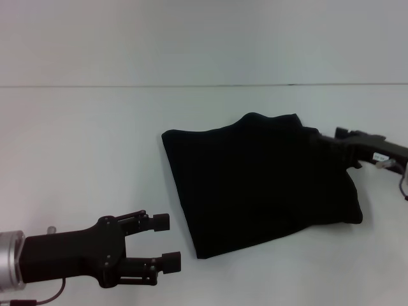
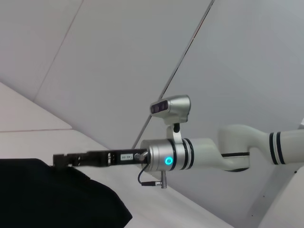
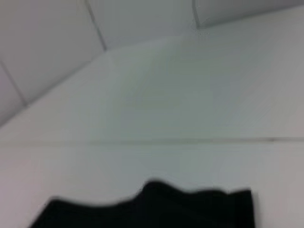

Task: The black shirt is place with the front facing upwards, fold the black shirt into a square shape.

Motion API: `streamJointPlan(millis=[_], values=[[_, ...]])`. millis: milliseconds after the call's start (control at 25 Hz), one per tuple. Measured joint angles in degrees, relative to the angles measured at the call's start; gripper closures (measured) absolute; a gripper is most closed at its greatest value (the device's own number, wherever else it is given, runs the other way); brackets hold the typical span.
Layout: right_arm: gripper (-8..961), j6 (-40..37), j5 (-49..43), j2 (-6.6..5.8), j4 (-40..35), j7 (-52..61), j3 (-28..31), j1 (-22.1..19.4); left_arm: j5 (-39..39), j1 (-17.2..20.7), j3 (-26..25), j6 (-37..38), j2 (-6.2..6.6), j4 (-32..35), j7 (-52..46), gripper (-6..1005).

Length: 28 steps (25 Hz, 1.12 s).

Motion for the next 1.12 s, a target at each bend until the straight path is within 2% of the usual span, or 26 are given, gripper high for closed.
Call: streamJointPlan(millis=[160, 360, 520, 1120], values=[[158, -5.43, 5.85, -0.04, -0.99, -2.27, -0.25, -1.63, 0.01, -0.04, 0.0, -0.04, 0.0, 0.0, 0.0, 61], [158, -10.18, 5.87, 0.33, 0.57, -7.48, -2.65, -1.0, -0.11, -0.14, 0.0, -0.14, -0.03, 0.0, -0.01, 63], [158, -8.1, 5.76, 0.37, 2.45, -9.74, -5.57, -0.83, -0.18, -0.29, 0.0, -0.24, -0.08, 0.0, -0.08, 64], [157, 0.07, 5.96, -0.04, 3.19, -8.59, -5.4, -3.36, -0.52, -0.54, 0.01, -0.39, 0.08, 0.0, -0.79, 69]])
